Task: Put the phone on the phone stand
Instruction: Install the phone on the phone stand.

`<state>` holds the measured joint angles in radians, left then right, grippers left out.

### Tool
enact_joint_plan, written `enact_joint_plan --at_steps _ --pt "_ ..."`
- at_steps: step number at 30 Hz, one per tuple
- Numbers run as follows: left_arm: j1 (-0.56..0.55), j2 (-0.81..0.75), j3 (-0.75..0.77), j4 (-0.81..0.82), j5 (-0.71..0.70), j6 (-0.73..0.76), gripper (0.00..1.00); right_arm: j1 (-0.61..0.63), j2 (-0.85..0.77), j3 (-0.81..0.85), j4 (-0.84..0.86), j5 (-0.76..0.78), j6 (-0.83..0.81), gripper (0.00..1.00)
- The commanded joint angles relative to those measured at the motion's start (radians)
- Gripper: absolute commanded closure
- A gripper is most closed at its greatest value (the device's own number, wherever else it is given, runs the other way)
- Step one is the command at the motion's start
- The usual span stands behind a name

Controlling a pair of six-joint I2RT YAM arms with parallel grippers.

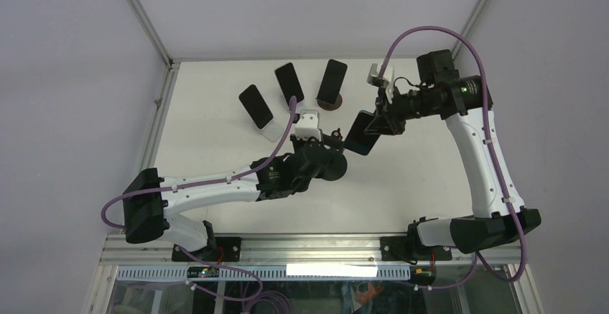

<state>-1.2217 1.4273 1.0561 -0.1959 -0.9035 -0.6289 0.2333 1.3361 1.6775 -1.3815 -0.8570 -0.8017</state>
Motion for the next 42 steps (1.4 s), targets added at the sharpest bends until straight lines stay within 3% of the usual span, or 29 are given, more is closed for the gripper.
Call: enact_joint_plan --at_steps 1,5,15,24,29,39,42 --pt "0.015 -0.016 -0.023 0.151 0.047 0.085 0.9 -0.006 -0.03 0.007 0.042 -0.062 0.019 1.0" --pt "0.033 -0.046 -0.058 0.216 0.125 0.162 1.0 -0.007 -0.035 0.009 0.042 -0.086 0.01 1.0" --pt "0.103 -0.123 -0.17 0.413 0.381 0.305 1.0 0.01 -0.035 0.059 0.053 -0.139 0.021 1.0" --pt "0.113 -0.114 -0.163 0.445 0.47 0.378 1.0 0.201 -0.031 0.025 0.196 -0.124 0.073 1.0" --pt "0.114 -0.12 -0.166 0.454 0.487 0.395 1.0 0.213 -0.037 -0.038 0.183 -0.234 -0.167 1.0" --pt "0.136 -0.158 -0.182 0.452 0.565 0.432 1.0 0.216 0.066 0.058 -0.336 -0.245 -0.821 1.0" --pt "0.145 -0.162 -0.175 0.446 0.585 0.441 1.0 0.229 0.067 0.059 -0.367 -0.25 -0.885 1.0"
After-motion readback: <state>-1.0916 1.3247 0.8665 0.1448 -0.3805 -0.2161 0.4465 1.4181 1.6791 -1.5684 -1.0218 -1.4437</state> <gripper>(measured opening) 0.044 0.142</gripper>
